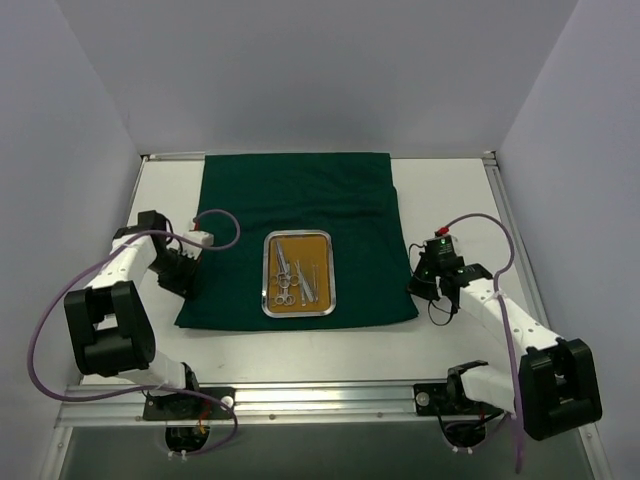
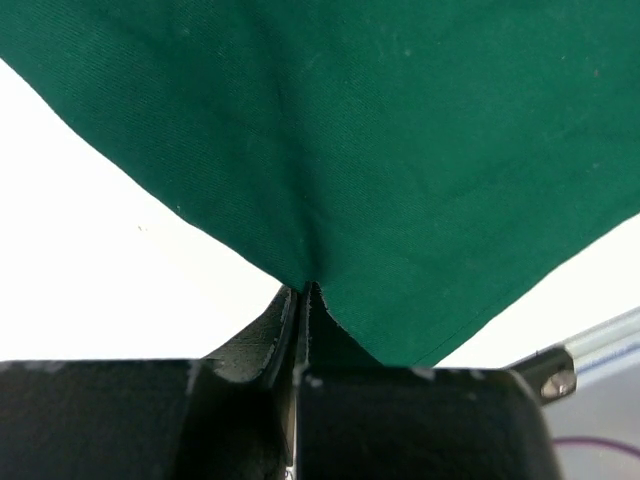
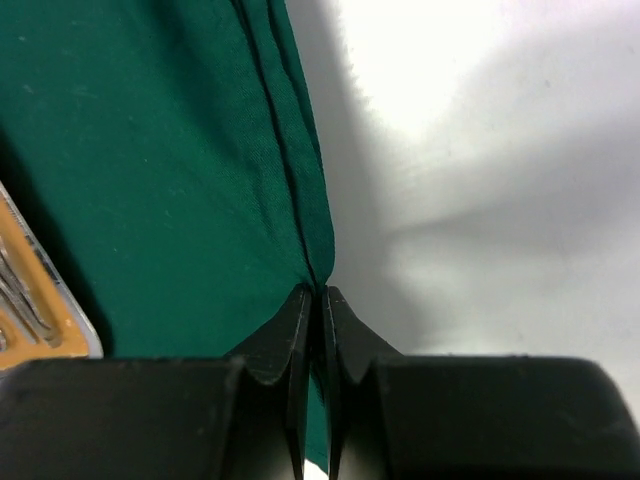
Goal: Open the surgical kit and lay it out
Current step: Move the surgical kit at the center of the board.
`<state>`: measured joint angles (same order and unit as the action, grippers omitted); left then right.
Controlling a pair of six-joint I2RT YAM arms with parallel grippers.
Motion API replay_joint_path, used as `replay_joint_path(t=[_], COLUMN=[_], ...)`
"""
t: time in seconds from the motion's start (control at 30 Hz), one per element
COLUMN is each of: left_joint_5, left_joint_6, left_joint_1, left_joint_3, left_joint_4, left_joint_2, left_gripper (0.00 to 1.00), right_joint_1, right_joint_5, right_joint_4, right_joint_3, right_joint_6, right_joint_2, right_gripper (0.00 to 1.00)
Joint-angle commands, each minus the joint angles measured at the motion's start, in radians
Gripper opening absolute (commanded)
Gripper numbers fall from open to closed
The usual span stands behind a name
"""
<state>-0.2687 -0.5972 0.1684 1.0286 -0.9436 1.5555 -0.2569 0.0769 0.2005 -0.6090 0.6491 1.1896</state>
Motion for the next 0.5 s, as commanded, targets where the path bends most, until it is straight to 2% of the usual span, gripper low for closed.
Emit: replay_joint_path(t=[0.0, 0.17, 0.47], left_joint_5=[0.036, 0.039, 0.031], left_joint_6=[-0.072, -0.088, -0.111], left_joint_1=[0.020, 0.022, 0.022], left_joint_3=[-0.015, -0.038, -0.050], left_joint_4=[-0.107, -0.138, -0.182], left_joint_2=[-0.049, -0.069, -0.112], left_gripper=[0.02, 0.02, 0.02], right_joint_1=[-0.008, -0.010, -0.010], right_joint_5=[-0.062, -0.026, -0.068], right_joint_4=[0.151, 0.157, 0.230], right_joint_3=[-0.003, 0.037, 0.051], right_joint_6=[0.033, 0.086, 0.109], right_joint_2=[-0.097, -0.170, -0.238], right_gripper=[0.00, 0.00, 0.00])
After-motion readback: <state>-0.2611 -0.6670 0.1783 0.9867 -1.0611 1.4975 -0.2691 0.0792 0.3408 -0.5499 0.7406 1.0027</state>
